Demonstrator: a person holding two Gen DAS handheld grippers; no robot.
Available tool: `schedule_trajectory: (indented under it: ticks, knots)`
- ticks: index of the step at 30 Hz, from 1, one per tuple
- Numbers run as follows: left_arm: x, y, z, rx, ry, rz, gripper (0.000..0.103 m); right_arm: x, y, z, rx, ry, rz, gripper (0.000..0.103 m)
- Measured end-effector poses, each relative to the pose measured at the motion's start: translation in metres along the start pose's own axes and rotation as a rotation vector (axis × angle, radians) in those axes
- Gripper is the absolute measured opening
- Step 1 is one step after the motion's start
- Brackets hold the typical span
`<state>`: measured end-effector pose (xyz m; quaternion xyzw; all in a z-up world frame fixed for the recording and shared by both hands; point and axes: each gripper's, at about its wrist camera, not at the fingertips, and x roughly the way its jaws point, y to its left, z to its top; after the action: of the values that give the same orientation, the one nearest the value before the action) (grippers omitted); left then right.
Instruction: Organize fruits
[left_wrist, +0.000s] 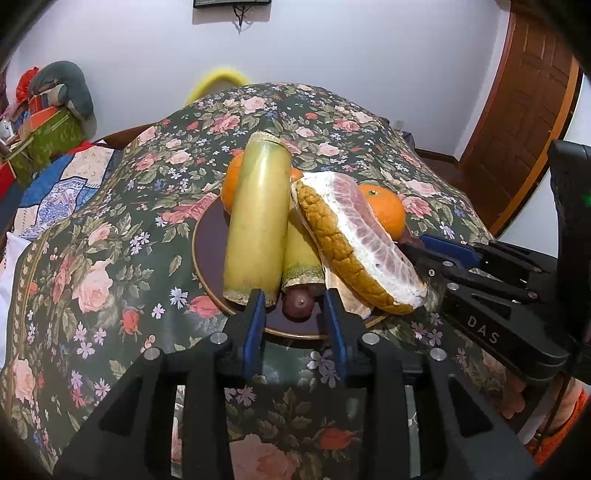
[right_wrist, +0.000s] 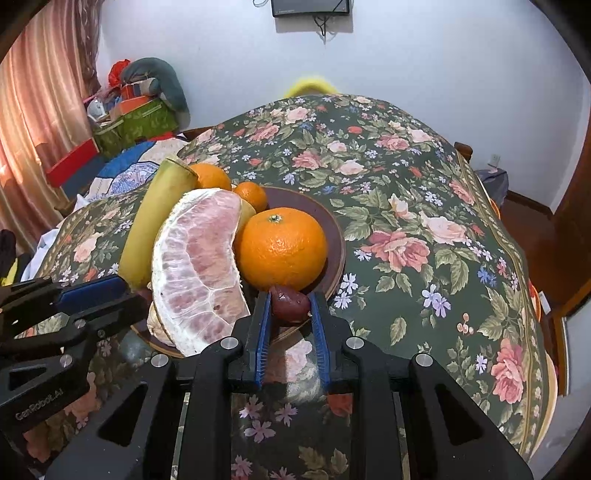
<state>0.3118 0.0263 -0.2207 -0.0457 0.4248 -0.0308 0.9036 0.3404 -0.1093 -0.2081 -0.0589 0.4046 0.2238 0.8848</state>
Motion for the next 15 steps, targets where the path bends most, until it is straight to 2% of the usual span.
schedule_trajectory:
  ticks: [8, 15]
  knots:
    - [-0.02, 0.003, 0.001, -0.021, -0.023, 0.004, 0.033, -0.016, -0.004, 0.004, 0.012, -0.027, -0.013, 0.032]
    - [-0.082, 0.002, 0.007, -0.034, -0.132, 0.015, 0.033, -0.067, 0.003, 0.012, 0.012, -0.119, -0.024, 0.033]
